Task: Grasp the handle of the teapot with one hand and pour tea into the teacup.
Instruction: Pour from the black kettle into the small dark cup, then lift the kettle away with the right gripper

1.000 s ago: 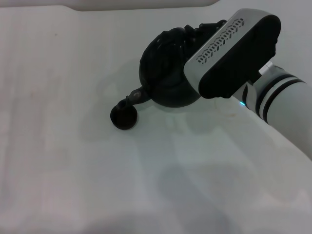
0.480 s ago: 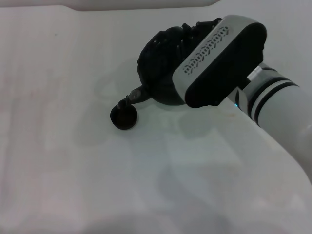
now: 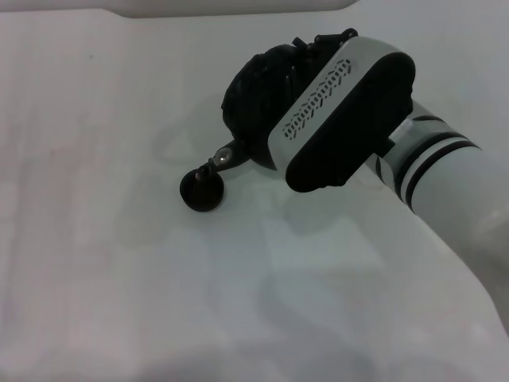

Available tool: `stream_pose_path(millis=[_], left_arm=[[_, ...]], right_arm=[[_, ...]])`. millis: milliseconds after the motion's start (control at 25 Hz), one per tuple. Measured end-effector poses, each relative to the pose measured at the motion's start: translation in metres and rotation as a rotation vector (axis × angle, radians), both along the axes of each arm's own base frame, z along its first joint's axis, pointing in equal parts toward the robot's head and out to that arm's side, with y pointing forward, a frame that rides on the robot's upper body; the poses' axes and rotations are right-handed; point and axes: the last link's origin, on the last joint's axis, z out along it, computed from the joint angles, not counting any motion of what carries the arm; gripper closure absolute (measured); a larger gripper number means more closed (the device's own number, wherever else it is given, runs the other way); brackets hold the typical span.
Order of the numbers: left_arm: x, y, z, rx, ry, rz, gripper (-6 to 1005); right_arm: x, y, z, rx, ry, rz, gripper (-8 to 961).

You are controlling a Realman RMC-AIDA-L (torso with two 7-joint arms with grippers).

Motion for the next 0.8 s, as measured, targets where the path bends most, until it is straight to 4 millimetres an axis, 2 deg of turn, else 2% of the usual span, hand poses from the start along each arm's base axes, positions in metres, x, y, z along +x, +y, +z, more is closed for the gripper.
stream_pose_path(millis=[800], left_arm=[[0.0006, 0.0016, -0.0011, -0.001, -0.009, 0.002, 112]], right_arm=[[-0.0042, -0.0023, -0.0009, 0.028, -0.064, 0.041, 836]])
